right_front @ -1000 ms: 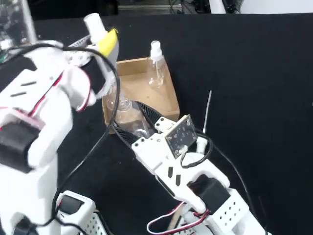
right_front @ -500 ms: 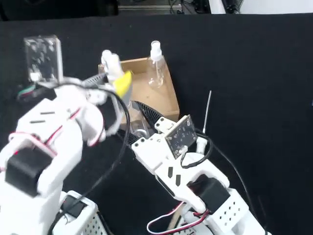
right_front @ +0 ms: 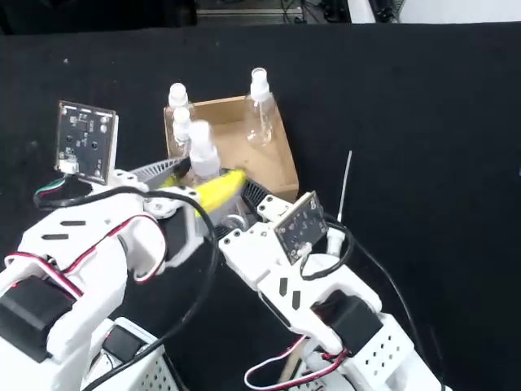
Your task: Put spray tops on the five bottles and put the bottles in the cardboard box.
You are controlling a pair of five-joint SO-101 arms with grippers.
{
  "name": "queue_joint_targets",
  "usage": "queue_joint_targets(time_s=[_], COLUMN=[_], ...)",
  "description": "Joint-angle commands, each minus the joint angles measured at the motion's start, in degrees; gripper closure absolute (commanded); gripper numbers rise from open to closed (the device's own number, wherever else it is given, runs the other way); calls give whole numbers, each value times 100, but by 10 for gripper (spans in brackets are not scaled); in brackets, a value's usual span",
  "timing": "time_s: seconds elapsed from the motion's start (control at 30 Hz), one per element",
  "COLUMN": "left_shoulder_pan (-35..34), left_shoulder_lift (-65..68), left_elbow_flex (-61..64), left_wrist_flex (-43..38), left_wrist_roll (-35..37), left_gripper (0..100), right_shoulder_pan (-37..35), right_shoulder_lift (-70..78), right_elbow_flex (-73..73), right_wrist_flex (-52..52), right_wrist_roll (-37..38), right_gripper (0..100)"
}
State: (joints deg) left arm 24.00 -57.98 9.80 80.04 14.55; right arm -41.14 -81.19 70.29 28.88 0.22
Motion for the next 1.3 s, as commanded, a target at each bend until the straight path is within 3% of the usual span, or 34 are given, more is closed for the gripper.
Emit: queue_joint_targets(time_s=[0.0, 0.1, 0.2, 0.4, 0.57, 0.77, 1.03, 1.27], left_shoulder_pan=[40, 31, -400, -2299, -4066, -5323, -5516, -4936], left_shoulder_lift=[-79, -79, -35, -26, -62, -79, -88, -88], left_elbow_flex=[-259, -796, -1305, -1165, -48, 2404, 4875, 6273], left_wrist_flex=[229, 369, 440, 396, -114, -1969, -4334, -6066], left_wrist_roll=[325, 325, 325, 316, 316, 343, 369, 369], left_gripper=[608, 649, 687, 734, 773, 850, 906, 909], right_shoulder_pan=[-26, 123, 633, 1890, 2479, 2760, 2875, 2840], right_shoulder_lift=[-101, -101, -110, -84, 435, 1912, 2712, 2756], right_elbow_flex=[57, 180, 163, -13, 13, 31, 286, 1305], right_wrist_flex=[-193, -202, -211, -211, -835, -1908, -2857, -4765], right_wrist_roll=[-9, -26, -44, -44, -53, -659, -677, -703], right_gripper=[988, 988, 988, 988, 988, 988, 986, 988])
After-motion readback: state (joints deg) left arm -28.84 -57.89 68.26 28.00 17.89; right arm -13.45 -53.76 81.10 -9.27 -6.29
